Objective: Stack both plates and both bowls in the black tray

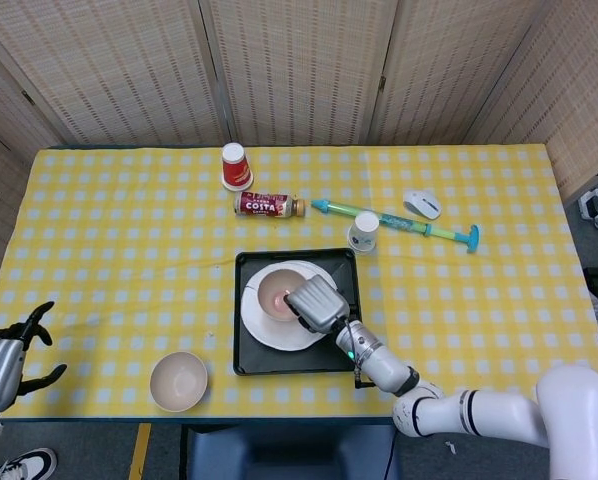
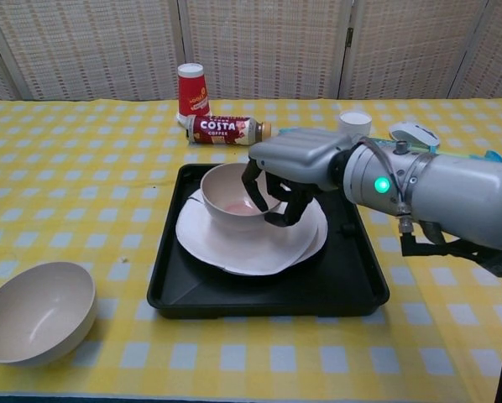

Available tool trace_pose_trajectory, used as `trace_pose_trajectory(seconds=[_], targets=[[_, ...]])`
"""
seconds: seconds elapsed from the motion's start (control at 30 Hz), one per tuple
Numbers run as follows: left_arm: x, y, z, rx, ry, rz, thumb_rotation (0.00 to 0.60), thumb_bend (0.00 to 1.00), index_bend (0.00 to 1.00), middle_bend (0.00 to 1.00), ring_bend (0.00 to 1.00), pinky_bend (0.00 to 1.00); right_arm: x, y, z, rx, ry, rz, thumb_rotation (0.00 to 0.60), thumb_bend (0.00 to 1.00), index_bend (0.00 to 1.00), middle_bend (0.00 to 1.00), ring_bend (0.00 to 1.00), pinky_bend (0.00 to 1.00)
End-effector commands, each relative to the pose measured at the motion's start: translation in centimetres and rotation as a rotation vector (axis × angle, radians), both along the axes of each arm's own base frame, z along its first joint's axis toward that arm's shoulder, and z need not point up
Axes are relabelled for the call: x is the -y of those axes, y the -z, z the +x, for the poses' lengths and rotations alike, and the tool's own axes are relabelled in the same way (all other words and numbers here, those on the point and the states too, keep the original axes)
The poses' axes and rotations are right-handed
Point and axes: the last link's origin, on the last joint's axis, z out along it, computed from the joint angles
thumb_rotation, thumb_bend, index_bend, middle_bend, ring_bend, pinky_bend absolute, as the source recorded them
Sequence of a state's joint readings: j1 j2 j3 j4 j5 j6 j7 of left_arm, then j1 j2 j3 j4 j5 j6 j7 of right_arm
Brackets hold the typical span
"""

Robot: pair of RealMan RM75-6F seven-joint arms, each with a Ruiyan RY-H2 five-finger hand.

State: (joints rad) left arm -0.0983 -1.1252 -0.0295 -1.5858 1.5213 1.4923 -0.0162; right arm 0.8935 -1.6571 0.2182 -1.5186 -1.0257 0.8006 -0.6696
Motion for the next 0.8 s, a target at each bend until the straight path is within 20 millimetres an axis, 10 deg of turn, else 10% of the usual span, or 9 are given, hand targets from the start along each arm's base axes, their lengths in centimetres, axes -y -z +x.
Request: trace_pose_trajectory(seconds=[0.03,0.3,0.63,0.8], targets=[[0.0,-0.1,0.0,-0.003,0.0,0.004,0.6,0.2,0.17,0.55,0.41,0.47,-0.2,-0.2,0.0,0.006,-0.01,-0.009,0.6,0.43,0.58,0.91,0.85,0.87],[0.2,0.3,0.1,-0.01,0.0,-0.012,0.6,0.2,0.18,0.55,0.42,0.48,-1.4,-2.2,-0.7,0.02,-0.016,-0.031,0.6,0.43,0.24,0.91,0.85,0.87],[0.8,0.6,0.5,-0.047,0.017,0.001,0.6,0.19,0.19,0.55,0.42,0.48,-6.9,-10.0,-6.1,0.152,-0.001,-0.157,0.6,0.43,0.22,0.89,0.83,0.87],[1.0,1.2,1.0,-0.057,0.033,-0.003,0.6,0.2,0.19,0.55,0.42,0.48,-12.0,-14.8,-14.0,0.121,0.098,-0.357,0.6,0.43,0.13,0.44,0.51,0.55]])
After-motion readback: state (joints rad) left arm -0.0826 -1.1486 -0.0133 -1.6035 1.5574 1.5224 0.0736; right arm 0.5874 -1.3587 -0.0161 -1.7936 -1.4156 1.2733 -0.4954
